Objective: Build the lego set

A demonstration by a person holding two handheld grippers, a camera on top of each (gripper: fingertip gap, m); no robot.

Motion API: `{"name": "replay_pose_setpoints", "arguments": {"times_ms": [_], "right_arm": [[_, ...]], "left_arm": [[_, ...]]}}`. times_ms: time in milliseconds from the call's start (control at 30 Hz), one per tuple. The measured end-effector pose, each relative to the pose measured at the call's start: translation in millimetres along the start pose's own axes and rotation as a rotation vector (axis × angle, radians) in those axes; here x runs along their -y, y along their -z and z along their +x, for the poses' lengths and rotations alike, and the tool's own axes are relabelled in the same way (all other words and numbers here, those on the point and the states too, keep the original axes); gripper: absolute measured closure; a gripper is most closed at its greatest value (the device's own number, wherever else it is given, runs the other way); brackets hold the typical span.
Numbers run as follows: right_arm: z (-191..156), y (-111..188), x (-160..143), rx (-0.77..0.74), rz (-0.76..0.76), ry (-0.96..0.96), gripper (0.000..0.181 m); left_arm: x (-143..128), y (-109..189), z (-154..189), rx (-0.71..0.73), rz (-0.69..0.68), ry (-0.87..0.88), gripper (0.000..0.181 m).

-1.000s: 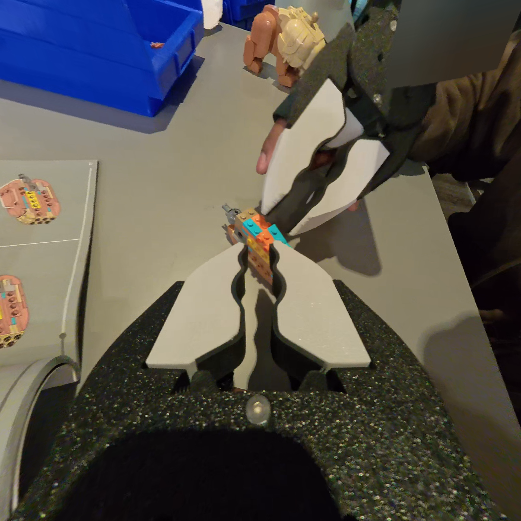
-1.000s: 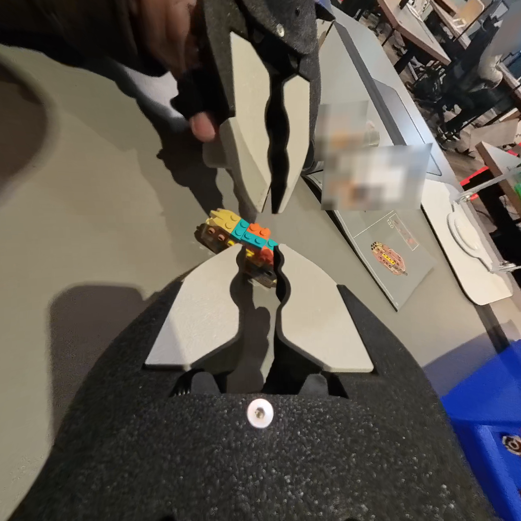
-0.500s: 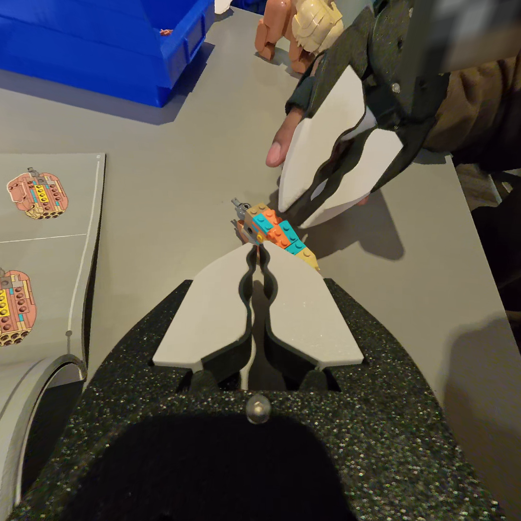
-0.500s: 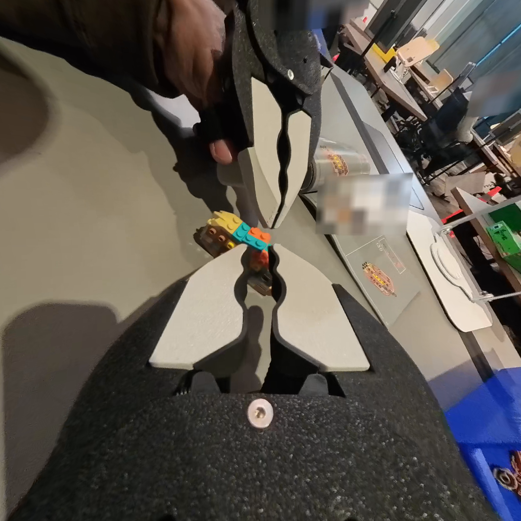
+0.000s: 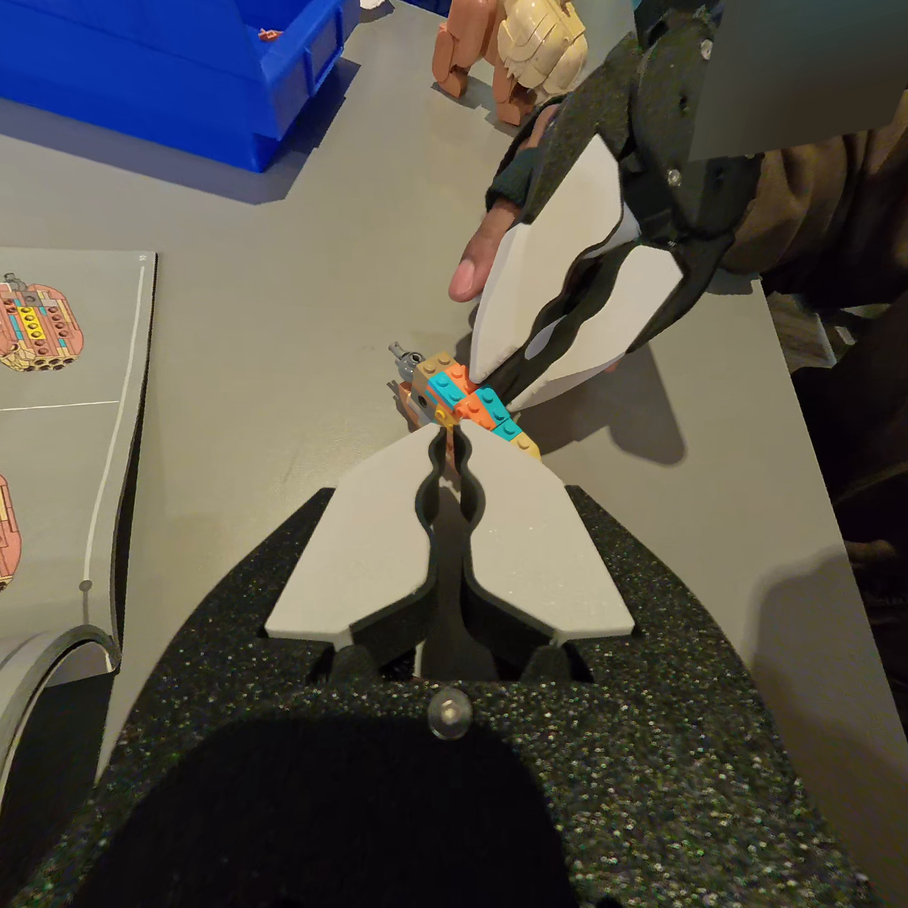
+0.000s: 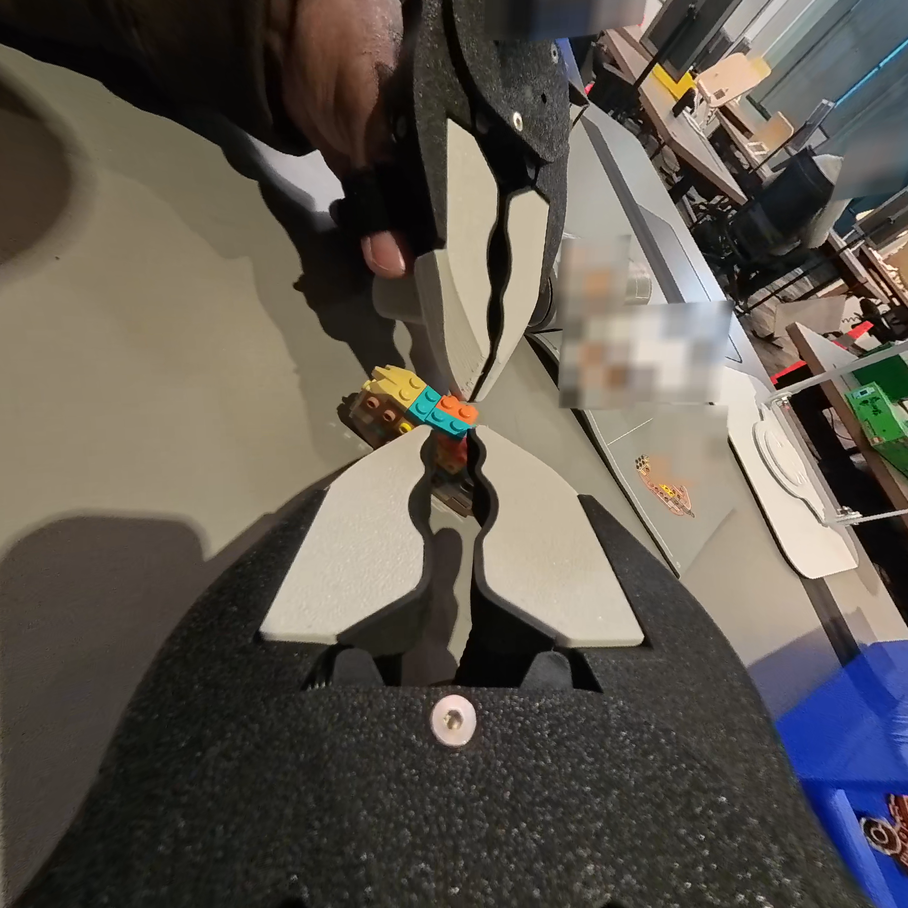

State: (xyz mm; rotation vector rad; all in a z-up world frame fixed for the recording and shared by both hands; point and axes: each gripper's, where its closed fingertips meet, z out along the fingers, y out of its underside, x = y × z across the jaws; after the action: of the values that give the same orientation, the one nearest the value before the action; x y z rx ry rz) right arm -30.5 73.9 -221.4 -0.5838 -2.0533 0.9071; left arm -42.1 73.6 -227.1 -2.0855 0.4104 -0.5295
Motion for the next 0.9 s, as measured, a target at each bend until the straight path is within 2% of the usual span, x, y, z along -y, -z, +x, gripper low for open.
{"name": "replay_pose_setpoints", "arguments": {"times_ms": [267, 500, 900], "right_arm": [[0.2, -0.5, 1.7, -0.002, 0.008, -0.009, 0.171], [0.8, 0.5, 3.7, 0.000, 0.021, -0.033, 0.171], [1.4, 3.2, 3.4, 0.009, 0.026, -0.024, 0.171]], "left_arm": [[-3.1, -2.9, 0.1, 0.004, -0.028, -0.009, 0.181], [5.5, -1.1, 5.8, -0.039, 0.025, 0.024, 0.181], [4.0, 2.9, 5.9, -0.056, 0.020, 0.050, 0.179]]}}
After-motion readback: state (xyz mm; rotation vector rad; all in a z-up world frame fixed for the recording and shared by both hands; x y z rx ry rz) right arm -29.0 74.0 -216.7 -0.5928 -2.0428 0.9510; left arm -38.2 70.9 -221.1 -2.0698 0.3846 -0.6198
